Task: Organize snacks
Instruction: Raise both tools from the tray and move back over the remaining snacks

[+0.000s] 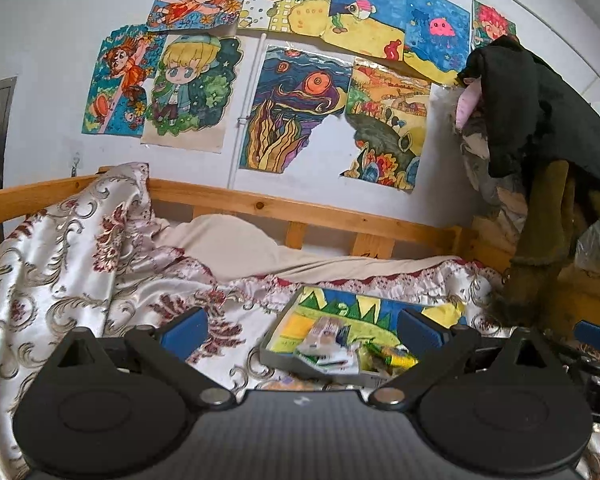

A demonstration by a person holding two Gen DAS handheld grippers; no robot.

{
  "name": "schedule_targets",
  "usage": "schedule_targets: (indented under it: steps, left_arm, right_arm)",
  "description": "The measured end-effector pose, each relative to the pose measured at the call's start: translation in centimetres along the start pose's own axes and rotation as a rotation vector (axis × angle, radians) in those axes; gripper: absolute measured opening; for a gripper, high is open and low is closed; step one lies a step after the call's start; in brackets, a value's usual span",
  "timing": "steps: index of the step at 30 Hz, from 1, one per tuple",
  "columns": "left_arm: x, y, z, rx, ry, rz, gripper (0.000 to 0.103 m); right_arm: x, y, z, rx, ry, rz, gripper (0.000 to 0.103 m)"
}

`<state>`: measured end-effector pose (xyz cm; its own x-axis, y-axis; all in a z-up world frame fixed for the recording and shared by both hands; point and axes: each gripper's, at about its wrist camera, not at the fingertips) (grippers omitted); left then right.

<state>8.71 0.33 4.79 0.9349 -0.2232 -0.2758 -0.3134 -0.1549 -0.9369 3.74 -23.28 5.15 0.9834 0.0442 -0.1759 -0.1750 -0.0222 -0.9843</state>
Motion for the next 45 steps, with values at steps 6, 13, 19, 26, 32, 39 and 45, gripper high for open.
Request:
schedule_targets:
  steps: [6,13,19,26,32,39,45]
  left_arm:
    - [-2.2,1.2,0.5,0.007,-0.048,0.019,0.103]
    - [-3.2,2.7,1.2,0.016,-0.121,0.133,0.103]
    - [-3.2,4.2,1.9,0.014,-0.182,0.240,0.103]
    - [-3.5,4.8,2.0,0.033,-0.203,0.260,0.103]
    - [-3.3,4.9,2.2,0.030,-0.215,0.276,0.103]
    - [-3.0,5.1,2.3,0.034,-0.221,0.290,0.103]
    - [-3.0,5.0,2.1,0.047,-0.221,0.290,0.103]
  right_arm:
    - [-1.9,1.2,1.3,-0.013,-0.009,0.041,0.102]
    - [-3.2,2.1,2.7,-0.007,-0.021,0.109,0.102]
    - [-3.4,3.2,3.8,-0.025,-0.009,0.188,0.102]
    - [-3.4,4.2,4.6,-0.023,-0.008,0.253,0.102]
    - [-3.1,4.5,5.2,-0.042,-0.009,0.279,0.102]
    - [-2.5,4.7,5.1,-0.036,0.007,0.309,0.102]
    - [-2.3,4.8,4.8,-0.026,0.019,0.322,0.102]
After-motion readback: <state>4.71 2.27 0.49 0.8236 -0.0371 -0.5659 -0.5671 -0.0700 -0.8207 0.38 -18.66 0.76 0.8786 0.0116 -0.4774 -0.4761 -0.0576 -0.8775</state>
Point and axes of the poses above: each gripper's, at about its wrist camera, not at the fingertips, and x roughly the way its jaws point, z to its left, y to its underside, and after that the axes turned 3 degrees about -x, right-handed
